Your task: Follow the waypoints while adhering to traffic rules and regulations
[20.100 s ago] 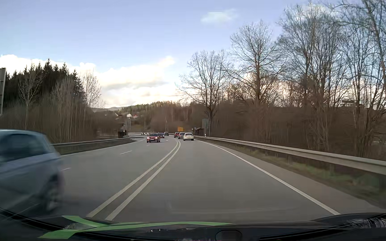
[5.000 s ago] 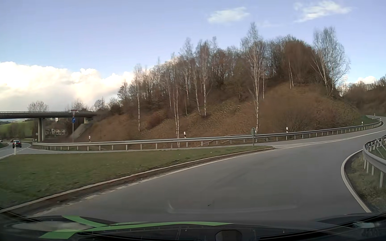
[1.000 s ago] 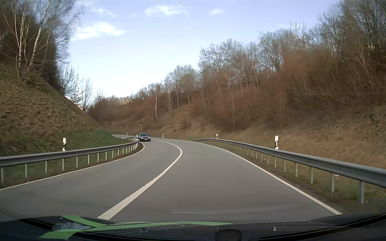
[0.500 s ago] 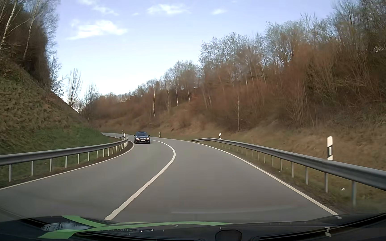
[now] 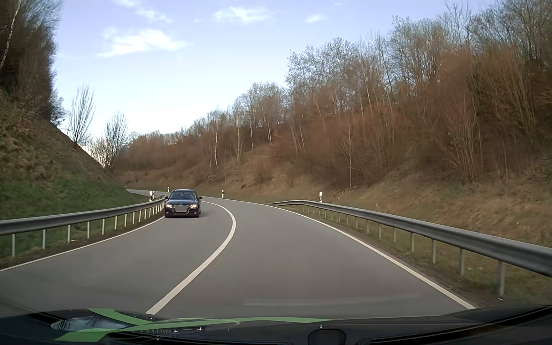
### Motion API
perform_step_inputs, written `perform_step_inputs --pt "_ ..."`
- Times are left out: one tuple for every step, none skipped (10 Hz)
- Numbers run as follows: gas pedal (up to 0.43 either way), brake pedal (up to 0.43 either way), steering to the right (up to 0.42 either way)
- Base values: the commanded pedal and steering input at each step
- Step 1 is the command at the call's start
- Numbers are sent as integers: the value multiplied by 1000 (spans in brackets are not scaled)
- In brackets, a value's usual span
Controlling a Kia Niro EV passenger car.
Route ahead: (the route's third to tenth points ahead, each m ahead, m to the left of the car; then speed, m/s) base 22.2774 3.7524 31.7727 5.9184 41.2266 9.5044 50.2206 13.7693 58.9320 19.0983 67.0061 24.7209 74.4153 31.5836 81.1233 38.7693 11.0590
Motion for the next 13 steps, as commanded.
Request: perform_step_inputs --pt "228 0 -12" --pt "228 0 -21" --pt "228 0 -30" --pt "228 0 -37" --pt "228 0 -42" --pt "228 0 -46" --pt "228 0 -49" --pt "228 0 -53" --pt "228 0 -58" --pt "228 0 -61" --pt "228 0 -62" --pt "228 0 -62" --pt "228 0 -61"
